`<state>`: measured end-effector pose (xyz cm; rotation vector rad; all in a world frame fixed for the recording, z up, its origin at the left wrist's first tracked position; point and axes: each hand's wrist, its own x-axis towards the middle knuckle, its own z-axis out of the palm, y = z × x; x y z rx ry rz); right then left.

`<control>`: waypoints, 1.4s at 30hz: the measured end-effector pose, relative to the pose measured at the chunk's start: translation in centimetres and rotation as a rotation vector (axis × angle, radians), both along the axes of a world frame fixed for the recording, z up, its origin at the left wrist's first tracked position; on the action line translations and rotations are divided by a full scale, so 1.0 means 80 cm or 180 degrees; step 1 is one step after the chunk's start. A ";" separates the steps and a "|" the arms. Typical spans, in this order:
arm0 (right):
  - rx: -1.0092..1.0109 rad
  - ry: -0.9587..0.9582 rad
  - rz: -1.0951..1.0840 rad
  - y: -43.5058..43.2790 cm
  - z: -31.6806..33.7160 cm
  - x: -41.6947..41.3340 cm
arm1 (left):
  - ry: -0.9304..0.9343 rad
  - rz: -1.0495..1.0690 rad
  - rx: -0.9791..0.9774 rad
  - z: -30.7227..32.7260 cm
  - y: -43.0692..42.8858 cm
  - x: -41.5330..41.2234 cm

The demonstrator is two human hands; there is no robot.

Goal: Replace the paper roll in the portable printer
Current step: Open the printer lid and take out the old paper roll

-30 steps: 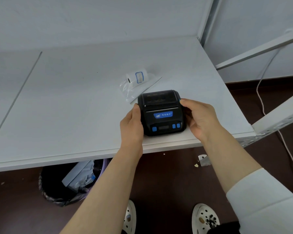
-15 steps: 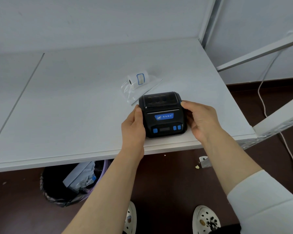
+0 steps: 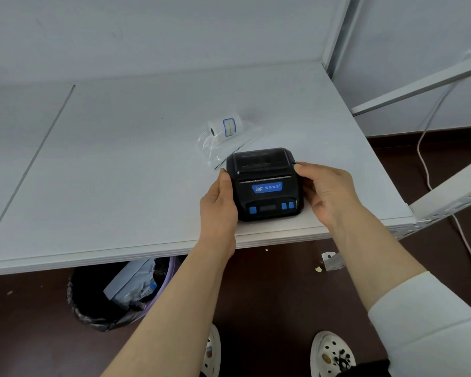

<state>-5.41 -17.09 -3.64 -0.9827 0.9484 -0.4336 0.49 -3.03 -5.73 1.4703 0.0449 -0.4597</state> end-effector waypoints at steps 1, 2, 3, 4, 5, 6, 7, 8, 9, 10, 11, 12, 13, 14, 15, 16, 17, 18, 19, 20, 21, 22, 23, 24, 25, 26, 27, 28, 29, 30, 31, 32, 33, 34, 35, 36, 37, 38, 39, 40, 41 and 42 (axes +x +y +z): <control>-0.0011 0.0011 0.0007 0.000 0.000 0.000 | 0.0011 -0.0009 0.0012 0.001 0.000 0.000; -0.0025 0.0018 0.0013 0.000 0.001 0.000 | 0.0016 -0.0016 0.0026 0.000 0.000 0.000; -0.0039 0.0020 0.0014 0.000 0.001 0.000 | 0.0022 -0.0026 0.0042 0.001 0.000 0.000; -0.0049 0.0019 0.0007 0.001 0.001 0.001 | 0.0025 -0.0035 0.0055 0.000 0.000 0.001; -0.0058 0.0021 -0.0007 0.001 0.002 0.001 | 0.0034 -0.0039 0.0049 0.000 0.000 0.001; -0.0063 0.0031 -0.0023 0.001 0.002 0.001 | 0.0040 -0.0033 0.0047 -0.001 0.000 0.001; -0.0063 0.0043 -0.0035 0.001 0.002 0.001 | 0.0047 -0.0023 0.0055 -0.001 0.000 0.001; -0.0058 0.0046 -0.0039 0.001 0.003 0.001 | 0.0051 -0.0009 0.0075 -0.002 -0.001 0.001; -0.0048 0.0038 -0.0039 0.001 0.003 0.002 | 0.0056 0.0003 0.0089 -0.003 -0.002 0.001; -0.0037 0.0028 -0.0037 0.001 0.003 0.002 | 0.0065 0.0003 0.0087 -0.003 -0.002 0.001; -0.0028 0.0022 -0.0041 0.001 0.003 0.002 | 0.0080 -0.0006 0.0089 -0.002 -0.002 0.001; -0.0025 0.0023 -0.0043 0.001 0.003 0.002 | 0.0084 -0.0012 0.0090 -0.001 -0.003 0.001; -0.0030 0.0023 -0.0041 0.001 0.003 0.002 | 0.0085 -0.0012 0.0086 0.000 -0.003 0.001; -0.0041 0.0022 -0.0043 0.001 0.003 0.002 | 0.0081 -0.0014 0.0088 0.001 -0.003 0.001; -0.0053 0.0024 -0.0042 0.001 0.003 0.002 | 0.0073 -0.0018 0.0090 0.002 -0.002 0.001; -0.0060 0.0033 -0.0039 0.001 0.002 0.002 | 0.0073 -0.0028 0.0096 0.003 -0.002 0.000; -0.0056 0.0040 -0.0040 0.002 0.003 0.003 | 0.0085 -0.0034 0.0101 0.004 -0.002 0.000; -0.0052 0.0040 -0.0044 0.002 0.003 0.003 | 0.0100 -0.0040 0.0112 0.005 -0.002 0.000; -0.0052 0.0029 -0.0045 0.002 0.003 0.003 | 0.0115 -0.0042 0.0118 0.006 -0.001 -0.001; -0.0054 0.0018 -0.0035 0.003 0.004 0.003 | 0.0125 -0.0046 0.0132 0.006 -0.001 -0.001; -0.0047 -0.0004 -0.0020 0.004 0.004 0.003 | 0.0120 -0.0054 0.0145 0.008 -0.001 -0.002; -0.0040 -0.0029 -0.0003 0.004 0.005 0.002 | 0.0123 -0.0058 0.0178 0.010 -0.001 -0.001; -0.0034 -0.0049 0.0022 0.004 0.004 0.002 | 0.0145 -0.0059 0.0211 0.012 -0.001 -0.001; -0.0040 -0.0043 0.0050 0.003 0.005 0.002 | 0.0188 -0.0047 0.0223 0.015 -0.001 -0.001; -0.0087 -0.0016 0.0087 0.003 0.004 0.002 | 0.0220 -0.0026 0.0210 0.017 -0.001 0.000; -0.0248 0.0078 0.0111 0.002 0.003 0.003 | 0.0240 -0.0002 0.0167 0.019 0.000 0.001; -0.0549 0.0240 0.0110 0.002 0.002 0.004 | 0.0242 0.0020 0.0121 0.022 0.000 0.002; -0.0951 0.0390 0.0080 0.001 0.002 0.004 | 0.0233 0.0039 0.0087 0.024 0.000 0.002; -0.1415 0.0427 0.0047 0.002 0.003 0.004 | 0.0217 0.0063 0.0050 0.026 0.001 0.002; -0.1904 0.0378 0.0062 0.004 0.006 0.004 | 0.0210 0.0097 0.0034 0.028 0.002 0.002; -0.2319 0.0324 0.0142 0.006 0.008 0.005 | 0.0198 0.0133 0.0036 0.030 0.002 0.002; -0.2635 0.0320 0.0268 0.009 0.011 0.006 | 0.0191 0.0176 0.0059 0.032 0.002 0.001; -0.2880 0.0376 0.0436 0.010 0.010 0.008 | 0.0169 0.0194 0.0077 0.033 0.003 0.001; -0.3133 0.0516 0.0624 0.012 0.009 0.011 | 0.0163 0.0204 0.0074 0.035 0.003 0.000; -0.3399 0.0725 0.0809 0.014 0.007 0.015 | 0.0145 0.0203 0.0047 0.035 0.003 0.000; -0.3618 0.0931 0.0973 0.016 0.006 0.018 | 0.0144 0.0203 0.0013 0.037 0.004 -0.001; -0.3750 0.1071 0.1092 0.017 0.005 0.021 | 0.0136 0.0189 -0.0023 0.037 0.004 0.000; -0.3810 0.1150 0.1160 0.019 0.006 0.025 | 0.0127 0.0182 -0.0048 0.038 0.005 -0.001; -0.3847 0.1189 0.1185 0.020 0.006 0.028 | 0.0094 0.0160 -0.0053 0.038 0.006 -0.001; -0.3884 0.1224 0.1192 0.020 0.007 0.031 | 0.0071 0.0152 -0.0056 0.040 0.006 -0.001; -0.3906 0.1253 0.1186 0.020 0.006 0.034 | 0.0048 0.0148 -0.0054 0.039 0.006 -0.001; -0.3919 0.1250 0.1167 0.021 0.006 0.036 | 0.0044 0.0158 -0.0064 0.041 0.006 -0.001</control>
